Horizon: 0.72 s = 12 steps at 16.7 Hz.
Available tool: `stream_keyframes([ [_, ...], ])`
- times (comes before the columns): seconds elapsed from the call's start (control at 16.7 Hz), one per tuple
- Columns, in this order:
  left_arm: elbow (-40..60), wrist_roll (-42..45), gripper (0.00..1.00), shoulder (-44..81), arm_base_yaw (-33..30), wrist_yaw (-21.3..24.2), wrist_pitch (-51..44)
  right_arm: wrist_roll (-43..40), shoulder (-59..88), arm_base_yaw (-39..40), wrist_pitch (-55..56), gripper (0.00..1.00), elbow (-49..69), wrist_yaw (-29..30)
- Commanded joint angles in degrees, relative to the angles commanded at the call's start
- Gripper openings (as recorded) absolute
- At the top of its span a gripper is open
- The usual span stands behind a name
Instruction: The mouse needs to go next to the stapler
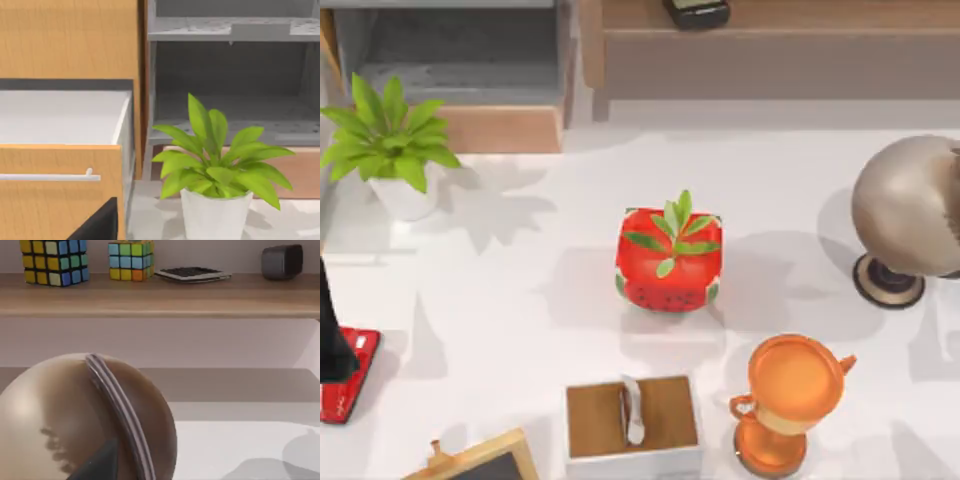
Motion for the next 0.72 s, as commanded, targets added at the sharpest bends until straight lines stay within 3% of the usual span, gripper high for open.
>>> stream_keyframes([
  [0.36, 5.13, 0.11, 1.0, 5.37, 0.9, 0.09, -4.06, 0.0, 0.0, 0.0, 0.0, 1.0, 0.0, 0.0],
  [0.72, 29.02, 0.15, 1.0, 30.24, 4.15, 0.1, -17.44, 0.0, 0.0, 0.0, 0.0, 1.0, 0.0, 0.0],
])
